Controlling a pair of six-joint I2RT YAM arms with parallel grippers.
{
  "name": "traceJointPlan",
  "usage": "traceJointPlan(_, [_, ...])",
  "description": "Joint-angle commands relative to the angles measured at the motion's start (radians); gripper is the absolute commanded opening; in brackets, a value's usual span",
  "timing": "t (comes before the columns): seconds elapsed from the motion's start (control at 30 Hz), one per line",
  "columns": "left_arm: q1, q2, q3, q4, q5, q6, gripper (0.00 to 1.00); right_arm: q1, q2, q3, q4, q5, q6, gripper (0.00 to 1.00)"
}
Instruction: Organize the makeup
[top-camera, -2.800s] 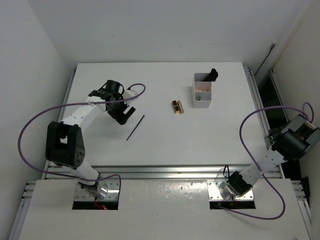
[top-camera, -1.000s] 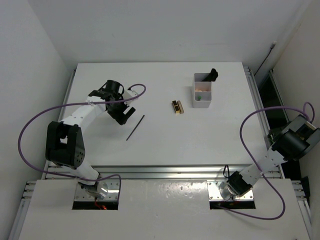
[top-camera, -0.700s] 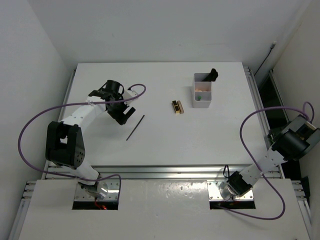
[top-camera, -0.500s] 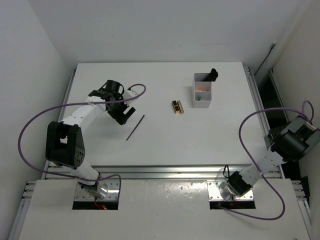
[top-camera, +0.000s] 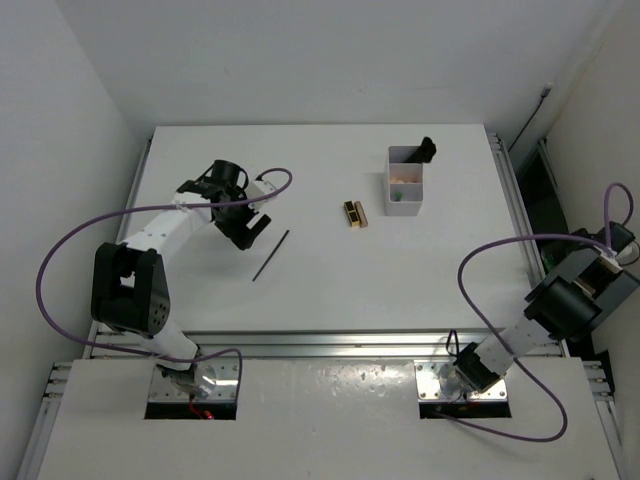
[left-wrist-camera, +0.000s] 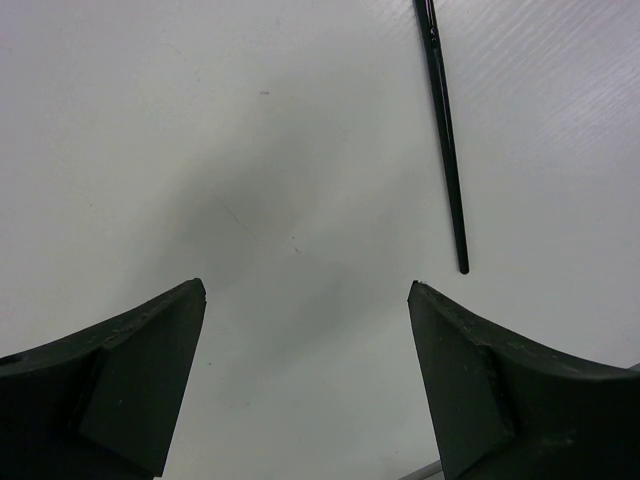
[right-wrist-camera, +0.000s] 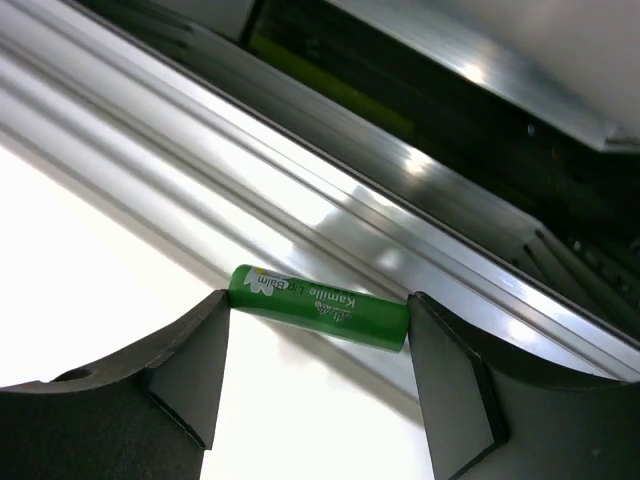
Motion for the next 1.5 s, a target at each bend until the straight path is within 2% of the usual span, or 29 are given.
traceJointPlan(0.0, [-0.006,-0.029,0.0,0.002,0.007,0.022,0.89,0.009,-0.093,-0.006,0.035,-0.001,-0.022,0.31])
traceJointPlan(0.23, [-0.006,-0.048,-0.01,0.002,0.038,0.042,0.89,0.069,-0.223,-0.064,-0.017,-0.003,-0.001,0.31])
traceJointPlan(0.43, [0.003,-0.084,-0.057,0.011,0.058,0.062,0.89,0.188,-0.344,-0.109,-0.046,-0.018,-0.05,0.31])
traceJointPlan(0.53, [0.012,-0.113,-0.086,0.022,0.067,0.062,0.89,0.279,-0.392,-0.1,-0.052,-0.023,-0.128,0.31])
traceJointPlan(0.7, [0.03,-0.17,-0.146,0.048,0.067,0.042,0.89,0.504,-0.417,-0.025,-0.073,-0.004,-0.243,0.31])
traceJointPlan(0.87, [0.04,-0.229,-0.229,0.094,0.067,0.015,0.89,0.647,-0.343,0.143,-0.126,-0.001,-0.326,0.31])
traceJointPlan(0.9, [0.04,-0.239,-0.241,0.103,0.067,0.004,0.89,0.71,-0.307,0.155,-0.129,0.013,-0.343,0.31])
traceJointPlan(1.0, [0.058,-0.269,-0.272,0.103,0.067,-0.005,0.89,0.797,-0.253,0.216,-0.146,0.069,-0.427,0.31])
traceJointPlan(1.13, [0.067,-0.294,-0.307,0.123,0.067,-0.005,0.89,0.888,-0.118,0.327,-0.188,0.179,-0.556,0.31])
traceJointPlan(1.3, [0.089,-0.306,-0.335,0.133,0.067,-0.025,0.89,0.98,-0.009,0.512,-0.248,0.211,-0.662,0.31])
traceJointPlan(1.47, [0.1,-0.315,-0.344,0.133,0.067,-0.025,0.89,1.092,0.102,0.589,-0.287,0.293,-0.768,0.33])
